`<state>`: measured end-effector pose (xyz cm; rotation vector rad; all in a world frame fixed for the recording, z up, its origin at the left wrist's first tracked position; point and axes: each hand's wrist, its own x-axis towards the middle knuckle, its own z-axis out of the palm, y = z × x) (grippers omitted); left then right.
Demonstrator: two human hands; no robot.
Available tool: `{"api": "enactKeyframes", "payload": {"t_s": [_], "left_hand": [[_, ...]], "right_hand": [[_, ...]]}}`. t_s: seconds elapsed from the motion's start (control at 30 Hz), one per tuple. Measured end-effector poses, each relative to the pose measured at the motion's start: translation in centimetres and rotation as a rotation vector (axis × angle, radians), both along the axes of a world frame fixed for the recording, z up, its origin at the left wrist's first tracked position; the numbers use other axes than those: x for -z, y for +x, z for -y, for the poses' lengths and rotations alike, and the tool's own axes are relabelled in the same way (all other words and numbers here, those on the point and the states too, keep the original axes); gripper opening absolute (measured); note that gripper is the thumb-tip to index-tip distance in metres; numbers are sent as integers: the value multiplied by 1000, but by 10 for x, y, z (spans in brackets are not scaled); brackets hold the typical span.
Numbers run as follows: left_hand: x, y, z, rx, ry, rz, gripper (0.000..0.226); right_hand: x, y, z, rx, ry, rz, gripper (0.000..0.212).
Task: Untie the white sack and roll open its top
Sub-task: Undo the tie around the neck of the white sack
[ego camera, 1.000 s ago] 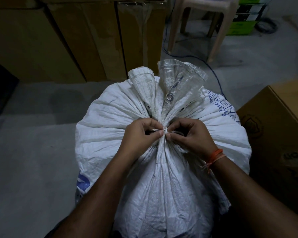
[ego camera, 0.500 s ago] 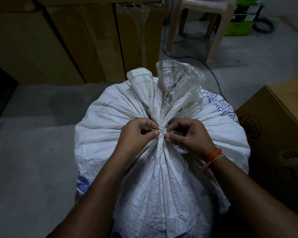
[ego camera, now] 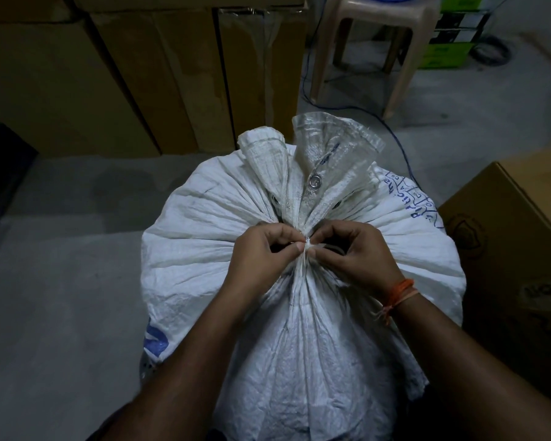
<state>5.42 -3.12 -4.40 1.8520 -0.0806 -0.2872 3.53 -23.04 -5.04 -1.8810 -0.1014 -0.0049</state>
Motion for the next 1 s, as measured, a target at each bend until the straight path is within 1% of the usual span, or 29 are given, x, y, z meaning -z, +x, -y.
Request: {"api": "enactKeyframes", "payload": {"t_s": [0.07,0.13,0.2,0.23,0.37,0.47,0.57,0.63,0.67,0.7,0.77,0.8,0.87,1.0], "left_hand": [[-7,-3,0,-4,19,44,12],[-16,-8,1,6,14,63,18],[-21,-11,0,26,-18,26,21],[-23,-12,-1,36,-32,-4,23],[-22,-12,-4,75,-99,-101,33],[-23,-10,-6,71,-89,-113,28],[-23,-8,-9,61,-48,-125,24],[-24,-8,-8,57,-12,-115,24],[-24,-7,-6,53,17,-96,24],[-24,-7,-5,45,46,-81,24],[-26,-8,-1,21,92,-55,17],[-26,-9,1,6,109,-38,18],[-26,-12,5,-27,129,-12,21],[-20,-18,8,-62,144,70,11]], "right_hand": [[-9,-2,-1,21,-59,41,15],[-16,-4,0,65,-217,136,18],[-20,-4,5,90,-408,222,20],[-21,-5,7,84,-452,232,20],[-23,-8,16,-22,-474,220,16],[-36,-12,34,-148,-471,231,18],[-49,-24,57,-344,-443,121,12],[-51,-32,67,-412,-443,47,9],[-51,-34,67,-408,-443,20,11],[-50,-34,64,-380,-440,0,19],[-45,-30,54,-279,-464,28,32],[-40,-26,47,-217,-498,68,32],[-32,-20,32,-117,-537,114,23],[-26,-13,16,-50,-515,125,15]]}}
